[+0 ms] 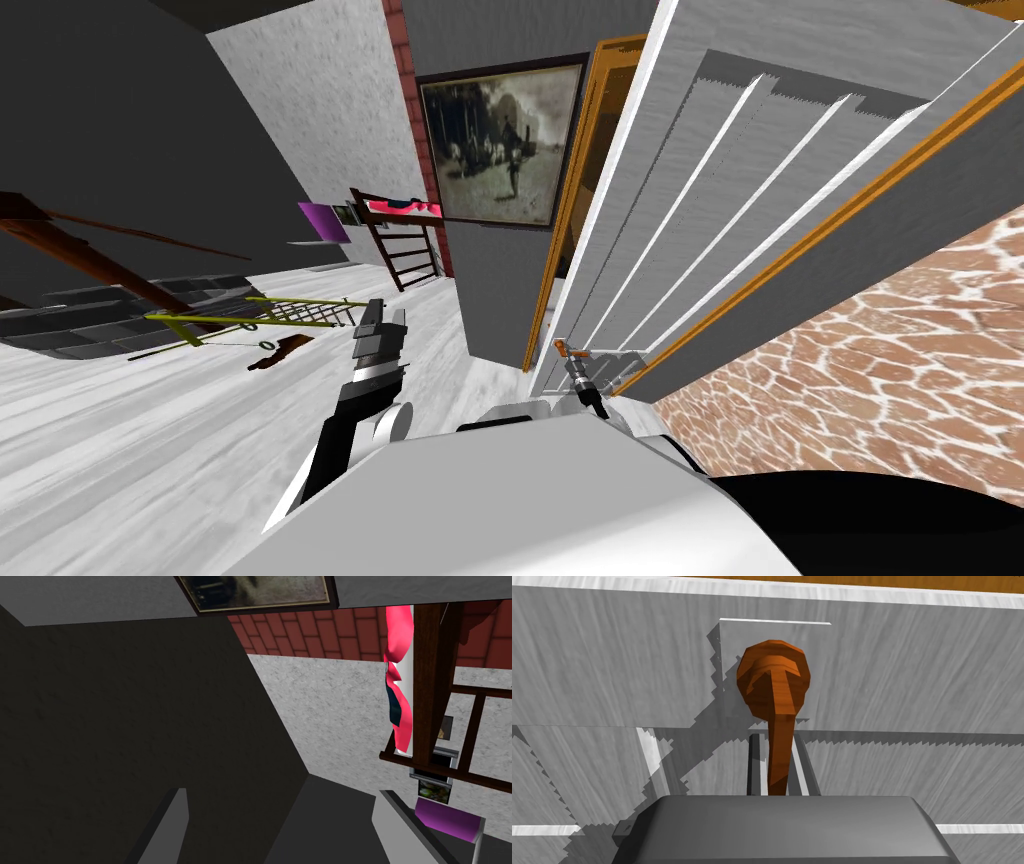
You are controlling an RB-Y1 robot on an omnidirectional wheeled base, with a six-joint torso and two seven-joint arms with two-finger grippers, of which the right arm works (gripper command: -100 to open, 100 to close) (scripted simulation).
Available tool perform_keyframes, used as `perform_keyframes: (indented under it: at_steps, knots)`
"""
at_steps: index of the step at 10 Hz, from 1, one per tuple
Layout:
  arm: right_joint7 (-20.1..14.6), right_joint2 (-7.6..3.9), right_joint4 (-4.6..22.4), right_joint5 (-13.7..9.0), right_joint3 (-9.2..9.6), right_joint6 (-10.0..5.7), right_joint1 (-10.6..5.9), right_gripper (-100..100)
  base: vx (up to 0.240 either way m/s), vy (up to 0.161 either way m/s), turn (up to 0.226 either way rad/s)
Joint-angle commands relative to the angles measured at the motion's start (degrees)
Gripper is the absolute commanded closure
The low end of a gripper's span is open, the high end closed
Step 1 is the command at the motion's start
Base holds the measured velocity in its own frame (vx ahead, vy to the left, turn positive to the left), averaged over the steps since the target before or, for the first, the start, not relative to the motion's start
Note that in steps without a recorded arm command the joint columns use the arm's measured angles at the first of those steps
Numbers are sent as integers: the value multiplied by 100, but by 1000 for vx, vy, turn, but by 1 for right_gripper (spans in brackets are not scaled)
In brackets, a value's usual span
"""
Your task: Pull the door open
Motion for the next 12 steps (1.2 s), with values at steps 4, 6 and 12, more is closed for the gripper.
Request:
perform_keyframes:
  at_steps: [4, 6, 12]
  knots:
    - [-21, 2, -50, 69, -75, 14, 30, 100, -211, -67, 181]
    - [-36, 4, -86, 119, -128, 25, 51, 100, -227, -113, 261]
    - [-58, 15, -175, 197, -200, 61, 87, 100, -224, -78, 161]
